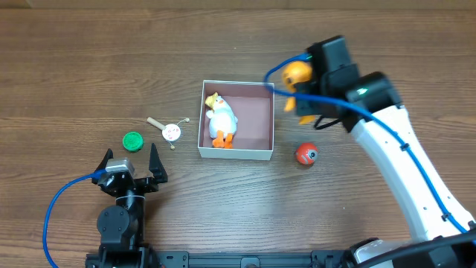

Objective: Pack container
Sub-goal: 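Lift the orange dog with the right gripper and carry it into the box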

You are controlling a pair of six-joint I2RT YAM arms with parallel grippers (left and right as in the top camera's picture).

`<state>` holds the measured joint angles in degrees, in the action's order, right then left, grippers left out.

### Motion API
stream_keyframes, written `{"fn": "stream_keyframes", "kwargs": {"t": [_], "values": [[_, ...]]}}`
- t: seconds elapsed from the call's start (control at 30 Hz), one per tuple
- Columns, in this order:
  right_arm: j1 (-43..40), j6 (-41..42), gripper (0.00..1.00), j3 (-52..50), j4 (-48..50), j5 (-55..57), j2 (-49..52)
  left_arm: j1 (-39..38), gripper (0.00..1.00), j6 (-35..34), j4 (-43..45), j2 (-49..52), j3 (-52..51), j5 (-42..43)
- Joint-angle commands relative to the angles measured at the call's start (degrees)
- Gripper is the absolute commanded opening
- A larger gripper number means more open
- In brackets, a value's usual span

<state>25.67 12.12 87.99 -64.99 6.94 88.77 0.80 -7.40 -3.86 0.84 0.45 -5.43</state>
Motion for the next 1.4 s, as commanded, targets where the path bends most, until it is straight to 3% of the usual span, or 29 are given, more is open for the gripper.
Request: {"fn": "stream_keyframes", "kwargs": {"t": [0.0,0.13,0.33,0.87,1.03,1.37], "values": [[4.13,3.17,0.04,1.46,0.81,-0.63,-0.79,0.35,1.0,-0.5,0.09,-0.52,-0.17,-0.52],[7.3,2.38,0.04,1.27,1.6,-0.59,-0.2,0.35,1.0,-0.5,0.09,-0.52,-0.17,-0.52],[10.54,-6.93,0.04,1.22,2.78,-0.72,2.16,0.35,1.0,-0.52,0.09,-0.52,-0.17,-0.52],[11.87,-52.94,0.04,1.11,-0.11,-13.27,6.84,0.35,1.0,-0.52,0.09,-0.55,-0.17,-0.52],[11.87,-57.66,0.04,1.11,0.55,-13.29,6.84,0.35,1.0,-0.5,0.09,-0.55,-0.17,-0.52],[11.87,-54.58,0.04,1.11,5.88,-15.61,8.07,0.35,1.0,-0.52,0.09,-0.52,-0.17,-0.52]]}}
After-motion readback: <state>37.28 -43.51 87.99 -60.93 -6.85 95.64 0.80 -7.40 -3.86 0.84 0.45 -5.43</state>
